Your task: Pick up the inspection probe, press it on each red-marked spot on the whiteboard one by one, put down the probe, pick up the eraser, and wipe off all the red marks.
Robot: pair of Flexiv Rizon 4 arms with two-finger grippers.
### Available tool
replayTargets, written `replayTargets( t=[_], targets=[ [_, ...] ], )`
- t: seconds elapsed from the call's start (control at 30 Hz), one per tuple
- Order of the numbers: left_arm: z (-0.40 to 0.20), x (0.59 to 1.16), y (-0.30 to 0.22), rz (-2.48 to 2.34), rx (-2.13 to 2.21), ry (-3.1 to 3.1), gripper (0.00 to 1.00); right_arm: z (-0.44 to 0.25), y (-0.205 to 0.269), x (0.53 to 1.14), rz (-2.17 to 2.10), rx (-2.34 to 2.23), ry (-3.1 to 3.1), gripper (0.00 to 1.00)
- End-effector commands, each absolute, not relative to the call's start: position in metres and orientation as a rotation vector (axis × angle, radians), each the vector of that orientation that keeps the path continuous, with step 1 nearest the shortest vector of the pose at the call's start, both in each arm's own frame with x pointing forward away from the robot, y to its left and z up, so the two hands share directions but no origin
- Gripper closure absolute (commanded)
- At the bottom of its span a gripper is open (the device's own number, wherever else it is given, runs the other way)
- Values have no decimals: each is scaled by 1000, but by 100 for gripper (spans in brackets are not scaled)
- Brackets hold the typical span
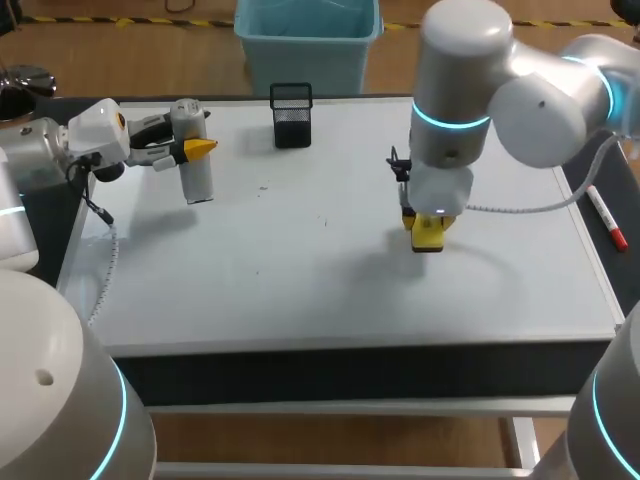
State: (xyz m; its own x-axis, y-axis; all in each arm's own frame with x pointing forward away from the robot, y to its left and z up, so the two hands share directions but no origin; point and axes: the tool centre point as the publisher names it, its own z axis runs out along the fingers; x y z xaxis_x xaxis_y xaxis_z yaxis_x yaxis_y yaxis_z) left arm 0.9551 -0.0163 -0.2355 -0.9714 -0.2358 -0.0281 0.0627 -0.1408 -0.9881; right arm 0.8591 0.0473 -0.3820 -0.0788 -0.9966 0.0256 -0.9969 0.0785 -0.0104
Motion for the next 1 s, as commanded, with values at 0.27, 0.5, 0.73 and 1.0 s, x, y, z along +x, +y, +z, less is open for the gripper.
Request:
replayTargets(
  t=[0.27,0.5,0.73,1.0],
  targets=[
    [-235,955,-17,-2224,-198,1914,100,-373,30,876,65,2132,-2286,100],
    [-235,955,-17,-2224,-198,1914,100,-370,23,909,56,2147,-2265,100],
    [-235,955,-17,-2224,-198,1914,100,-368,5,962,65,2124,-2251,100],
    [-235,955,-17,-2224,-198,1914,100,-370,-14,1033,64,2082,-2243,100]
  ],
)
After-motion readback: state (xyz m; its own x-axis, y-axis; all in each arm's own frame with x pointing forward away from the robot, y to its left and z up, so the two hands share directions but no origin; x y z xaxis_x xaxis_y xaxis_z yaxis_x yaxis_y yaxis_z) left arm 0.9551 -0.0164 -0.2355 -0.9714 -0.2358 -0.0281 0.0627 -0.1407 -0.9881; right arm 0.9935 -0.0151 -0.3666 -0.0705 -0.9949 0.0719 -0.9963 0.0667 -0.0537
